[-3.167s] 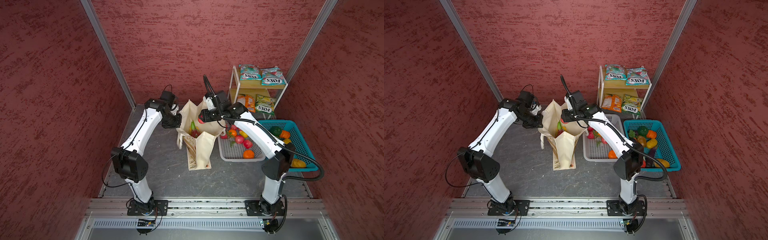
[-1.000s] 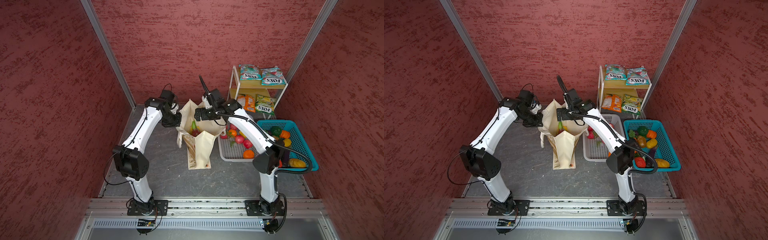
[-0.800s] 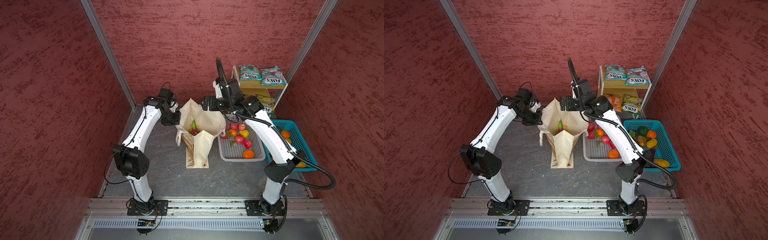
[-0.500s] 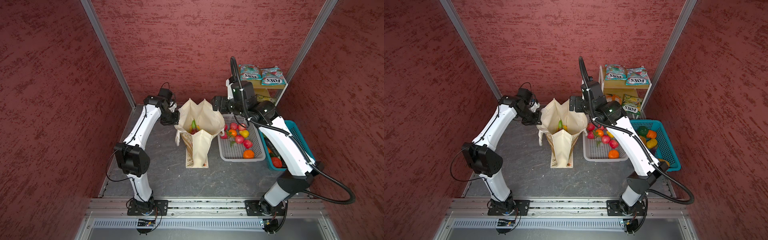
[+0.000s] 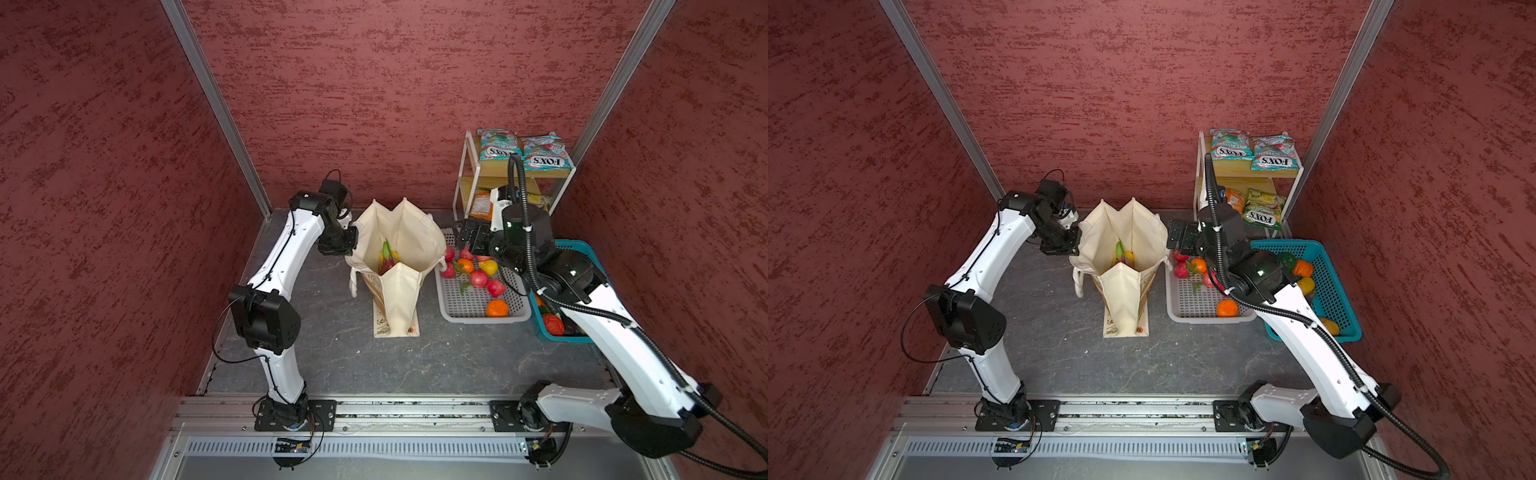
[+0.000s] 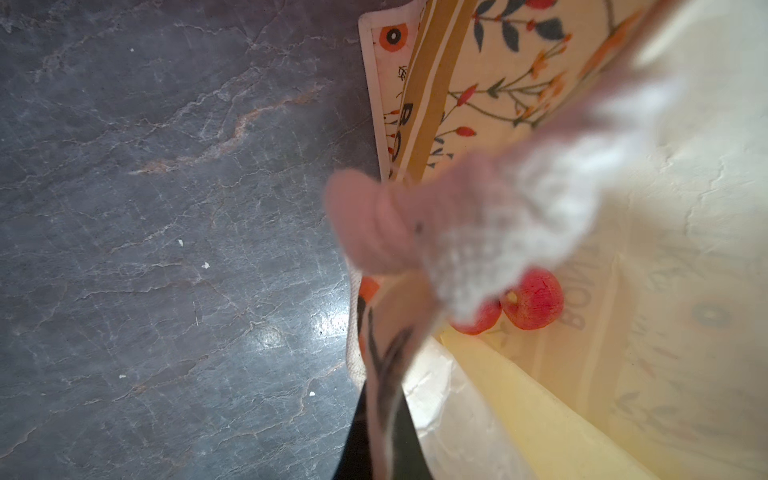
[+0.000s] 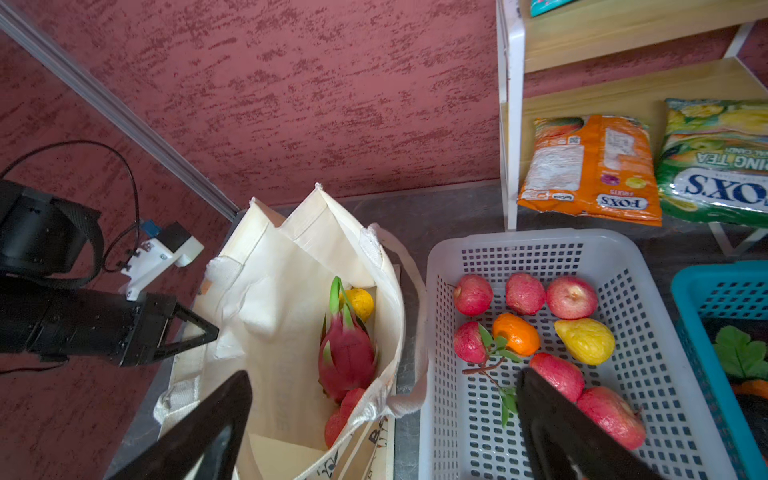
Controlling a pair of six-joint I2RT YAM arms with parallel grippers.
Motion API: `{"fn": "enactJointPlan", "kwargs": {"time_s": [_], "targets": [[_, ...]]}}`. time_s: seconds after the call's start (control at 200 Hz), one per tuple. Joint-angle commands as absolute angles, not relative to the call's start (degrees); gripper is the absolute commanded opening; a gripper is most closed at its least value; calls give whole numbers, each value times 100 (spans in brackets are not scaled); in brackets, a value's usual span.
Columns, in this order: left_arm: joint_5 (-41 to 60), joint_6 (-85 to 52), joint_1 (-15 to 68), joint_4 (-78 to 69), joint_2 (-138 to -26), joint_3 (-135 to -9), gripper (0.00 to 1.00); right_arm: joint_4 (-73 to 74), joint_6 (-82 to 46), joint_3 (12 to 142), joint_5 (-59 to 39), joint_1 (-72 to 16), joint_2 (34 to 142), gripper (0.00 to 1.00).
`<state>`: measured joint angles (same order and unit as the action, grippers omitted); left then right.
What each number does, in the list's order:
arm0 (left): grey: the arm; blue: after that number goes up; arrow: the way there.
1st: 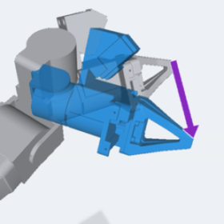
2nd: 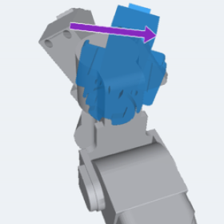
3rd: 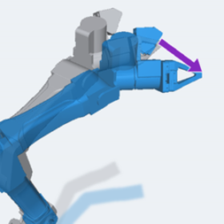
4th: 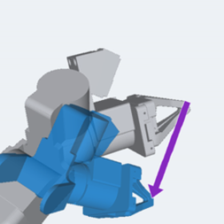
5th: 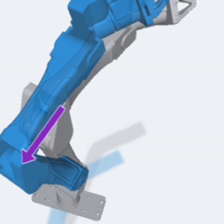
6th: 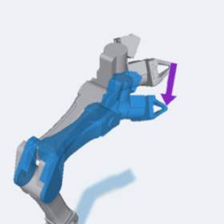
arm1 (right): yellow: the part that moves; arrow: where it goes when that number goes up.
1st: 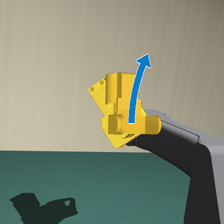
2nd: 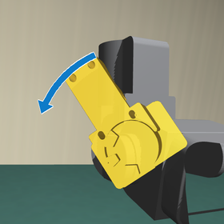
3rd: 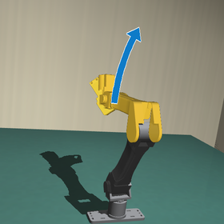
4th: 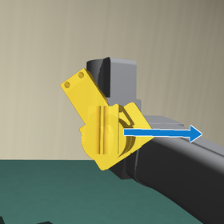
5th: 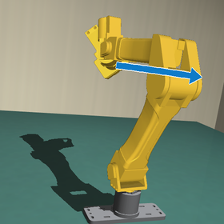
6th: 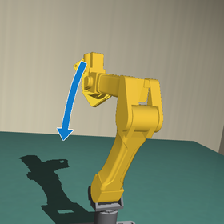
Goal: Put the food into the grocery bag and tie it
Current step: 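Move the right gripper over the teal basket toward the green vegetable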
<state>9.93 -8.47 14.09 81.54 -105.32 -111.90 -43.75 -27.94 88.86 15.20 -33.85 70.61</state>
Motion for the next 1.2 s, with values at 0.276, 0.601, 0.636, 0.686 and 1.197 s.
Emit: {"fn": "enactJointPlan", "kwargs": {"time_s": [0.276, 0.601, 0.636, 0.686, 1.197], "targets": [[1197, -973, 1516, 7775, -9688, -9969, 0, -4937, -4748, 7886, 3007, -3036, 6544, 98], [1607, -1006, 1477, 7410, -9535, -9747, 0, -5316, -4959, 6880, 2758, -1772, 5856, 93], [1604, -1004, 1477, 7400, -9546, -9756, 0, -5225, -4818, 6754, 2629, -1523, 5869, 93], [1606, -1024, 1477, 7445, -9577, -9824, 0, -5169, -4696, 6645, 2348, -1103, 5932, 91], [1314, -858, 1632, 7594, -9819, -10024, 0, -3279, -4865, 6315, -197, 1732, 7457, 83]]}}
